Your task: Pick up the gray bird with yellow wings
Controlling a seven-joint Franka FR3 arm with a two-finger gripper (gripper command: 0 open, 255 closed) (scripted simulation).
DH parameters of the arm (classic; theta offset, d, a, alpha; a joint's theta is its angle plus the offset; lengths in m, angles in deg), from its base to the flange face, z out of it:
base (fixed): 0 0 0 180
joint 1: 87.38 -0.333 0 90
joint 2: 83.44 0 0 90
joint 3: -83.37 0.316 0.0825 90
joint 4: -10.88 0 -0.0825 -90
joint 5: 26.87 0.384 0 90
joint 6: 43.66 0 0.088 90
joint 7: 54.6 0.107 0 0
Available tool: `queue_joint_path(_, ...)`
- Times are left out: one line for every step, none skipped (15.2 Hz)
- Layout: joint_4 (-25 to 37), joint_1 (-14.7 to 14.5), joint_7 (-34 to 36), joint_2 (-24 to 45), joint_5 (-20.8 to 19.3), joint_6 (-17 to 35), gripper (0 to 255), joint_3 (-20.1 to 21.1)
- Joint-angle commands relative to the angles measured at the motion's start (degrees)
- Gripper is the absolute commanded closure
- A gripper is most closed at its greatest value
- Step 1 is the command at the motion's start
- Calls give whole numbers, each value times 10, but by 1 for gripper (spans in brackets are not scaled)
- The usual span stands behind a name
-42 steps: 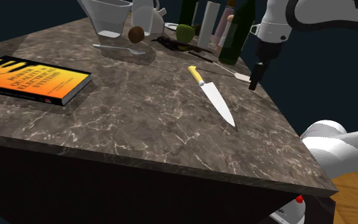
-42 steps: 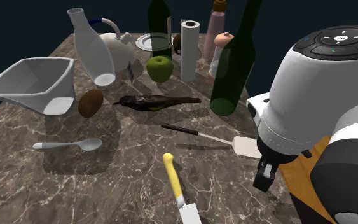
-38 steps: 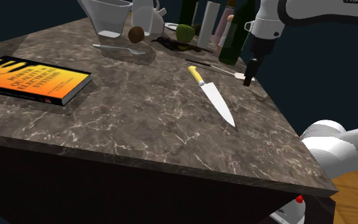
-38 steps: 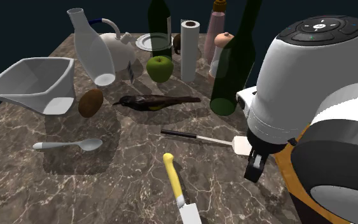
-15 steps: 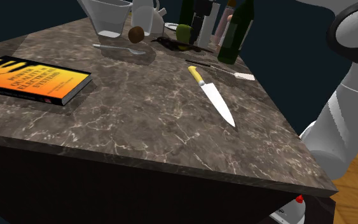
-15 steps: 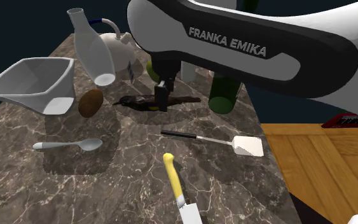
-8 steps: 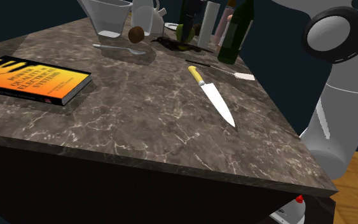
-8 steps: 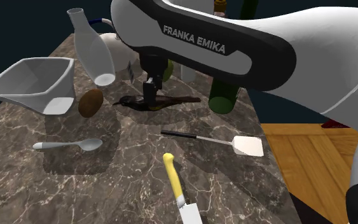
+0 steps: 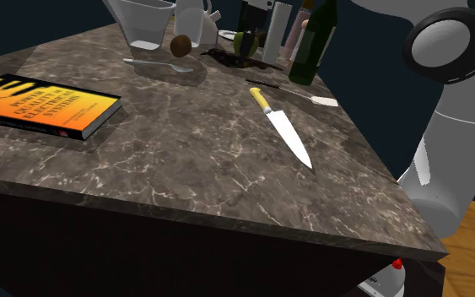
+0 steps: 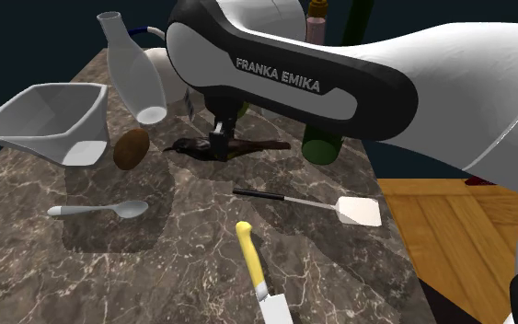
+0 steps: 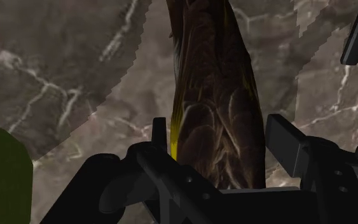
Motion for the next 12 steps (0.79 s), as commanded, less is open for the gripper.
queue_joint_path(0, 0, 0, 0, 0, 0, 255, 0)
queue_joint_path(0, 0, 0, 0, 0, 0, 255, 0)
queue_joint_path(0, 0, 0, 0, 0, 0, 255, 0)
queue_joint_path(0, 0, 0, 0, 0, 0, 255, 0)
queue_joint_path(0, 0, 0, 0, 0, 0, 255, 0)
queue_joint_path(0, 0, 0, 0, 0, 0, 255, 0)
queue_joint_path(-1, 0, 0, 0, 0, 1, 255, 0)
queue_joint_path(10, 0, 1, 2, 0, -7, 255, 0)
queue_joint_path(21, 0, 1, 5, 0, -16, 255, 0)
queue_joint_path(33, 1, 2, 7, 0, -25, 255, 0)
queue_joint_path(45, 1, 3, 10, 1, -34, 255, 0)
queue_joint_path(57, 2, 3, 13, 1, -44, 255, 0)
